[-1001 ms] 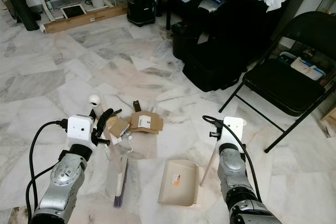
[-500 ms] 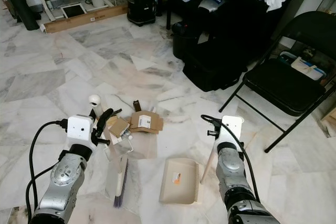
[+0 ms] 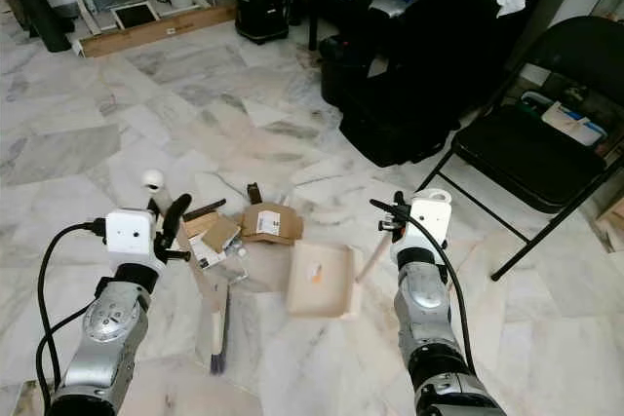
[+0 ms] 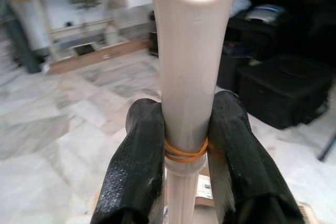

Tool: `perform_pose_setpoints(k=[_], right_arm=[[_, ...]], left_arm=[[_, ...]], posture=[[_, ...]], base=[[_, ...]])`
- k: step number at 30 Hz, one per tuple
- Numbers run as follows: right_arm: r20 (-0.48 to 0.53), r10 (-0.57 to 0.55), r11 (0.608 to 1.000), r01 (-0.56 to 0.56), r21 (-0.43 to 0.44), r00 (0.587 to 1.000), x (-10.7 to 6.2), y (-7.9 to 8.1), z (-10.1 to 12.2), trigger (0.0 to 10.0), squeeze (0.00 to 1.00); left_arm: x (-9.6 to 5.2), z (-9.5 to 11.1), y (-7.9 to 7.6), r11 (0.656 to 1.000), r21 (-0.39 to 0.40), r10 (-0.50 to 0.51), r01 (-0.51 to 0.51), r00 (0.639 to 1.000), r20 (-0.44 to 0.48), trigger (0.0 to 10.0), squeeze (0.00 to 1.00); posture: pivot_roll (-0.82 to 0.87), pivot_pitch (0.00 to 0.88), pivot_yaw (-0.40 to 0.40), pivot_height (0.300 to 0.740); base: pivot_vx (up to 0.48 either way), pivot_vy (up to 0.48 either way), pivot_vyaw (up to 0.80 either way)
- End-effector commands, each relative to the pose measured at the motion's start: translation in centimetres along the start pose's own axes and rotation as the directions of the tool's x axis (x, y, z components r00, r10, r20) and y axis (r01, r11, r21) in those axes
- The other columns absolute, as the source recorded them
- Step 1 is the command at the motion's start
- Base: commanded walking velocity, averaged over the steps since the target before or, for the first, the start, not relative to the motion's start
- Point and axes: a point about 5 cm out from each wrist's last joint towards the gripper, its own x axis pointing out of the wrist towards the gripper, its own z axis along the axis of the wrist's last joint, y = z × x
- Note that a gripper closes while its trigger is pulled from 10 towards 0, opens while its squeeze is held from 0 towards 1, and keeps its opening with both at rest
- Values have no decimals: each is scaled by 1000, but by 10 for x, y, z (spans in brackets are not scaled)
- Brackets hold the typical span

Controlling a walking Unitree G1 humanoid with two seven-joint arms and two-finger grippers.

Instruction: Sweep floor

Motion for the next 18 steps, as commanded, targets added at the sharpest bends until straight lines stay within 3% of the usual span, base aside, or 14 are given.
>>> perform_pose_setpoints(k=[1, 6, 14, 18], right_arm=[[39, -6, 1000, 6, -2, 999, 1, -2, 6, 10000, 0], [44, 6, 1000, -5, -19, 999, 0, -2, 7, 10000, 0], [40, 29, 999, -27, -34, 999, -2, 1, 5, 10000, 0], [18, 36, 999, -36, -35, 999, -2, 0, 3, 10000, 0]], left_arm=[[4, 7, 6, 998, -35, 46, -45, 999, 24, 10000, 0], [4, 8, 6, 998, -36, 52, -51, 998, 27, 10000, 0], [4, 7, 5, 998, -28, 56, -56, 998, 17, 10000, 0], [4, 6, 5, 998, -25, 60, -59, 998, 13, 10000, 0]], posture=[[47, 81, -38, 740], [45, 78, -37, 740], [42, 70, -38, 740], [41, 61, -38, 740]], base=[[0, 0, 0], [0, 0, 0], [0, 0, 673], [0, 0, 0]])
